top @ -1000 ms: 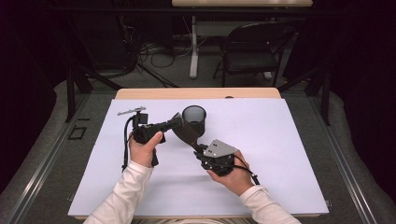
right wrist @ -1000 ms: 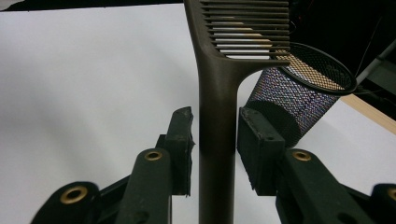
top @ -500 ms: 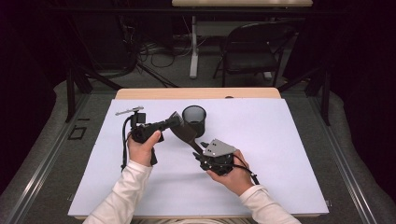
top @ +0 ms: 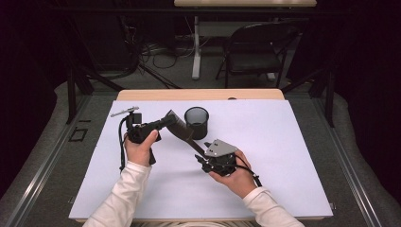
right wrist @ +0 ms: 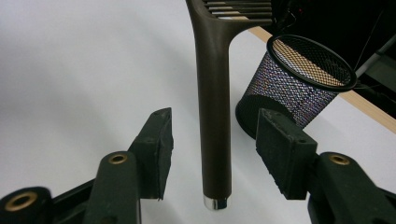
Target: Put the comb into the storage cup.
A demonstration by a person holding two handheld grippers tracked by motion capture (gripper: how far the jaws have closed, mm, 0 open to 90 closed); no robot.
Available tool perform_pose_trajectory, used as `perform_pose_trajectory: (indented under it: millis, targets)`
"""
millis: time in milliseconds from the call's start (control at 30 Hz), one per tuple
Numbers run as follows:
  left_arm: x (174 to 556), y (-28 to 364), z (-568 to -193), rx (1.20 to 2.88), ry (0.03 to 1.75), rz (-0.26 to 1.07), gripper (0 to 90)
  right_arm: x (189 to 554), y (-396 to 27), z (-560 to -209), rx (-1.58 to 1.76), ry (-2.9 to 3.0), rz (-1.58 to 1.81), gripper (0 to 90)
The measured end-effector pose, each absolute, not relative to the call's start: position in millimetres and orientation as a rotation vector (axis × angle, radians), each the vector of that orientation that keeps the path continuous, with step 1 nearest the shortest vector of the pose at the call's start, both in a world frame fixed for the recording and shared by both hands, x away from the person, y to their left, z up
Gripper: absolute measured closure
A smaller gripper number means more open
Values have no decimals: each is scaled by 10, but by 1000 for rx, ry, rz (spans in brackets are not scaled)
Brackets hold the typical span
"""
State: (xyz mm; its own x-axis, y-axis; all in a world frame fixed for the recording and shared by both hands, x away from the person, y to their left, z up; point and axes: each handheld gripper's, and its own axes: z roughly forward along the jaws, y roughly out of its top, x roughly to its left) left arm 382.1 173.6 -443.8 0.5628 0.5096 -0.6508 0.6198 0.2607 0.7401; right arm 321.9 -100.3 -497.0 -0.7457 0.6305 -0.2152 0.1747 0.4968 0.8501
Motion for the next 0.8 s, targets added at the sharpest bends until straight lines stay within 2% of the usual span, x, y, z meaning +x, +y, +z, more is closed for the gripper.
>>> perform_pose_trajectory:
  millis: [433, 800]
  targets:
    - [3820, 1820, -4416, 1355, 1076, -43, 846, 3274, -1014, -4950, 626, 2291, 1198, 455]
    - [3817, 1888, -4397, 1340, 1084, -6, 846, 3293, -1043, -4933, 677, 2287, 1231, 406]
